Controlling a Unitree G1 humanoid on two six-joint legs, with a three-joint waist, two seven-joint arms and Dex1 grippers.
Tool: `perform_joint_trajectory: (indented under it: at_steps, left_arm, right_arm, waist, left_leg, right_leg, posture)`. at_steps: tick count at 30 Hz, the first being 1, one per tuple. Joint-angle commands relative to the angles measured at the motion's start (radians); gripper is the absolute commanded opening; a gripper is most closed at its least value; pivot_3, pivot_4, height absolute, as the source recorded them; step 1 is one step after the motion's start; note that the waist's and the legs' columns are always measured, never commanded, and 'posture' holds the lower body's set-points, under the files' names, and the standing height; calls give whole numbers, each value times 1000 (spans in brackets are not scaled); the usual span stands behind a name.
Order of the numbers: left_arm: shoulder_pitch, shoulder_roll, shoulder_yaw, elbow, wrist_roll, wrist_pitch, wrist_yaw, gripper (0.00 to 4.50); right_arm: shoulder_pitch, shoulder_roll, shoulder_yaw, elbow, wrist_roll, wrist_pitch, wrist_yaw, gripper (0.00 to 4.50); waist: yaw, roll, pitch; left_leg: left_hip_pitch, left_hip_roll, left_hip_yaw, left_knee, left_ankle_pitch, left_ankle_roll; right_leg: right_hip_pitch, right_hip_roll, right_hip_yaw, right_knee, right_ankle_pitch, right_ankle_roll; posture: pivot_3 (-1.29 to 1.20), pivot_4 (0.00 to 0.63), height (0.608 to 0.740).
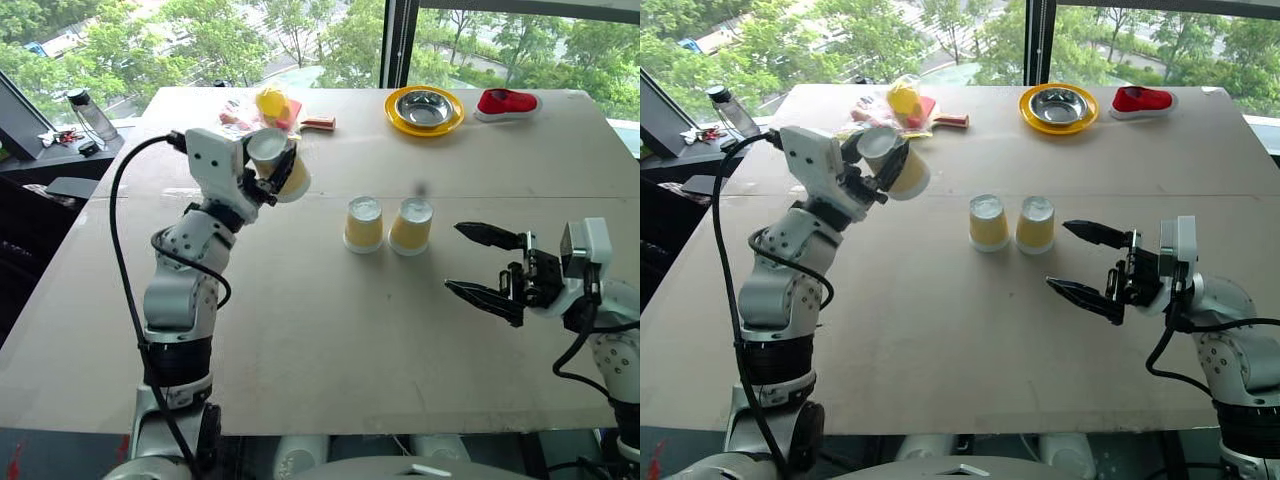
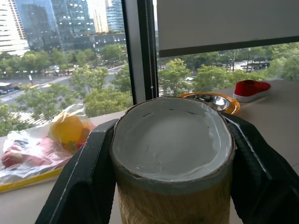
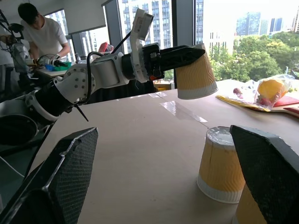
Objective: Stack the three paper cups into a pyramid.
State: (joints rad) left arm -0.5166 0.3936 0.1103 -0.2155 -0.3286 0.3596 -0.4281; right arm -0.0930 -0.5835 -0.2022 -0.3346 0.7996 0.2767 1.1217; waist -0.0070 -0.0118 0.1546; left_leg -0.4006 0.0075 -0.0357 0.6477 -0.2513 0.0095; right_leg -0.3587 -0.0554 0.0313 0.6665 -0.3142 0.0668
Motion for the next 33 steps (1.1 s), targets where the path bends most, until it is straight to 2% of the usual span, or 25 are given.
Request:
perform_joint_trajectory:
  at_steps: [1,8,13,20,33]
  left_arm:
    - [-83,9,-50,10,-34,34,-77,2529]
    - [-221,-81,-178,205,-32,-56,-276,2529]
    - [-254,-104,-203,272,-28,-93,-350,2529]
    - [-285,-126,-216,379,12,-170,-393,2529]
    - [-277,-137,-244,412,66,-206,-411,2529]
  right_arm:
    - [-2,0,-49,-21,27,-11,-22,4500]
    - [18,-1,-61,-41,-44,-16,-139,4500]
    - [32,-7,-65,-65,-58,-1,-198,4500]
    - [54,-13,-78,-82,-46,14,-227,4500]
    - [54,-13,-72,-87,-45,17,-221,4500]
  waist:
    - [-1,0,0]
    - [-2,0,0]
    - [-8,0,0]
    - [-4,0,0]
    - [-4,0,0]
  left_leg:
    - [0,0,0,0,0,0]
    - [0,-1,0,0,2,-4]
    - [0,0,0,0,2,-4]
    - [0,0,0,0,2,-3]
    - [0,0,0,1,2,-3]
  right_leg:
    - [0,0,0,0,0,0]
    - [0,0,0,0,0,0]
    - [-1,1,0,0,0,0]
    - [0,1,1,0,0,0]
    - [0,1,0,0,0,0]
  posture:
    - [0,150,740]
    - [0,150,740]
    - [0,150,740]
    - [0,150,740]
    - [0,150,740]
